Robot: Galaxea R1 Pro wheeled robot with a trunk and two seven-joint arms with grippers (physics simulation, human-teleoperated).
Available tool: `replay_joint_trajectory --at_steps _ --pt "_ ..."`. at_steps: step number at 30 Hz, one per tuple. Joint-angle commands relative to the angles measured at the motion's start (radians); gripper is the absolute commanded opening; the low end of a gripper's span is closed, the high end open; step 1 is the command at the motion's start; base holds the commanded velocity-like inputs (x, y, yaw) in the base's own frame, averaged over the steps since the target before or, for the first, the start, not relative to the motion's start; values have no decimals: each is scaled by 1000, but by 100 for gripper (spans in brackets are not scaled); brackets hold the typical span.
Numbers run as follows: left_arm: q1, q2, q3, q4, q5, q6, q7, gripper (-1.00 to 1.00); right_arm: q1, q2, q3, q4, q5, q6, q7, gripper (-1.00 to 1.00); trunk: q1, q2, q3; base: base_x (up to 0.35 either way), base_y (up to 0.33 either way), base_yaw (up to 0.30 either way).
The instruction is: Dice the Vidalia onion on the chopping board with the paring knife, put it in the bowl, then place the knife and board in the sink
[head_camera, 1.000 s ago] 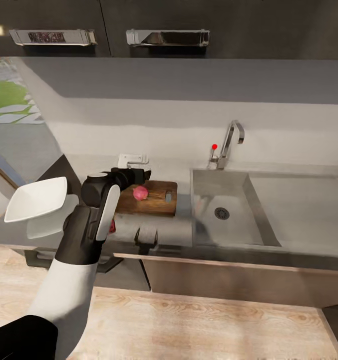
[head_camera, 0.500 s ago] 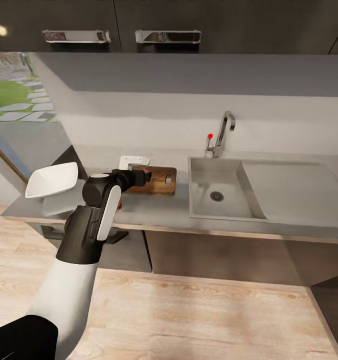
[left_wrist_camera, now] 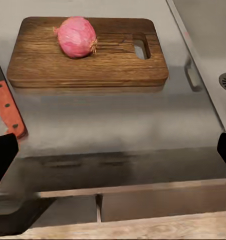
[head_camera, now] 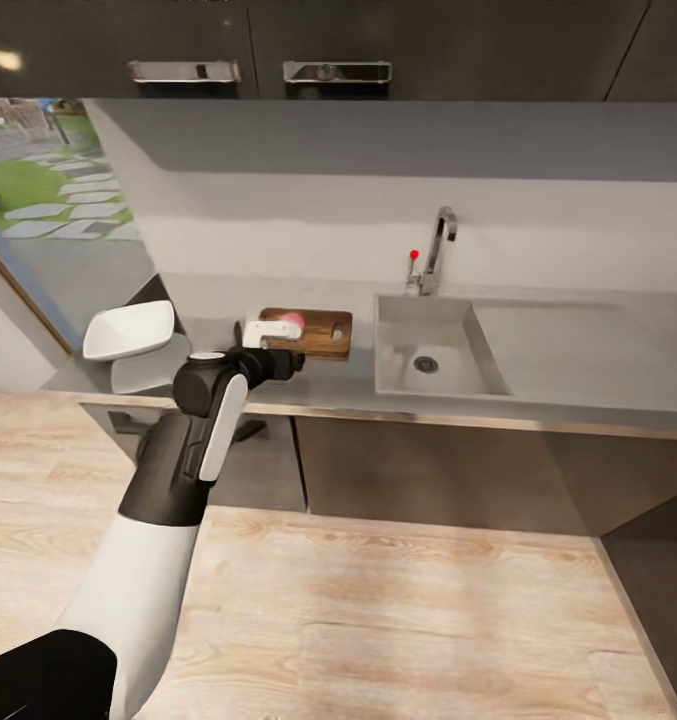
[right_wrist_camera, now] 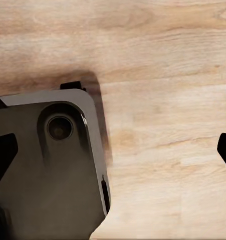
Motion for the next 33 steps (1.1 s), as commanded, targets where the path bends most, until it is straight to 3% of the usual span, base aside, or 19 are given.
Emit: replay_joint_trajectory --at_steps 1,17,20,28,29,30,33 --pt "-1 0 -1 12 10 3 10 100 -1 0 -9 1 9 -4 2 100 0 -1 -1 -337 0 0" --pt "1 0 -1 193 10 -8 3 100 -1 0 -9 0 9 -3 0 100 0 -1 -1 -330 0 0" --pt "1 0 -1 281 10 -48 2 100 -1 0 -10 0 9 -3 0 100 0 -1 -1 -124 0 0" --pt "1 -1 -3 700 10 -364 0 100 -1 0 -15 -2 8 -4 0 100 0 -1 -1 -19 0 0" --pt "1 -2 -4 776 10 -428 0 100 -1 0 -16 -2 8 -5 1 100 0 -1 -1 -3 0 0" --pt "1 -3 -6 940 10 -577 -1 100 -1 -1 -16 -4 8 -7 1 100 0 -1 -1 -1 0 0" --pt "1 -6 -9 1151 8 -780 -2 100 -1 -2 -16 -19 8 -8 1 100 0 -1 -1 0 0 0"
